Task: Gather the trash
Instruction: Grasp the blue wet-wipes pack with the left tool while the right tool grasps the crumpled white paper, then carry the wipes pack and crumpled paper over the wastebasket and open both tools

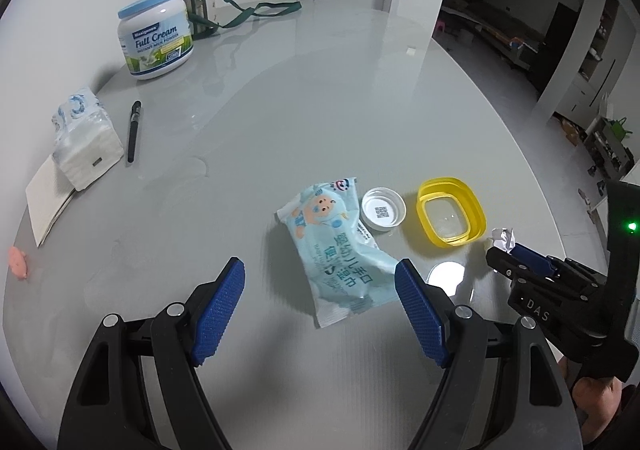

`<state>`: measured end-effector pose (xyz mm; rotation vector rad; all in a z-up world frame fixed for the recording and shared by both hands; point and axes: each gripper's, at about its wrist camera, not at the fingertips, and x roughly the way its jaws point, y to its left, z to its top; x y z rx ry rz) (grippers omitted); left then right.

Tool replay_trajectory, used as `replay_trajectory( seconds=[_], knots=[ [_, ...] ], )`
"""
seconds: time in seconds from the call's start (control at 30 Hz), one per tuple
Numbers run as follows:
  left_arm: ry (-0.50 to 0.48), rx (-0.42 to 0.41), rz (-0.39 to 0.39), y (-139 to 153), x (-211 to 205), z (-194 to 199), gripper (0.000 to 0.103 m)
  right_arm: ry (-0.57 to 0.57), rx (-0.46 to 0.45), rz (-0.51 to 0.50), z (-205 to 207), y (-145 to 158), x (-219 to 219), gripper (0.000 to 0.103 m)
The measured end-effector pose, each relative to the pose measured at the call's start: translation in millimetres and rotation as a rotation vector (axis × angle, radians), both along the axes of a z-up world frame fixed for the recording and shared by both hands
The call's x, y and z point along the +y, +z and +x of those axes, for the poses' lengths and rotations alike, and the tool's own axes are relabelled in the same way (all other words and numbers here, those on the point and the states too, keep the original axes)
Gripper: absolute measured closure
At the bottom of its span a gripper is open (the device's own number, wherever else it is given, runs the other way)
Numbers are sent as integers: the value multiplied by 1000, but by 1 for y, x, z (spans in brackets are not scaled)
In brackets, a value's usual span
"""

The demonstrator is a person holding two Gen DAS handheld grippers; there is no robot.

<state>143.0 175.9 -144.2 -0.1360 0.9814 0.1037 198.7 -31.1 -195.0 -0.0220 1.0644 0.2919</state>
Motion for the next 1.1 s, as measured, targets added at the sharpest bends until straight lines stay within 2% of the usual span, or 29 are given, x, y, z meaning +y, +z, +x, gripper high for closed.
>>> replay_trajectory(
  seconds=[0.4,0.93,1.0,1.1],
  knots=[
    [-1,11,-34,-7,-14,14,27,-40,-12,54,-27,28,-20,70],
    [84,95,-69,-46,1,41,27,-59,-1,80,-48,40,-26,70],
    [85,99,-70,-47,0,41,29,-57,-1,80,-48,41,-25,70],
    [84,107,-81,-50,2,40,38,-53,-2,78,-47,41,-22,70]
  ],
)
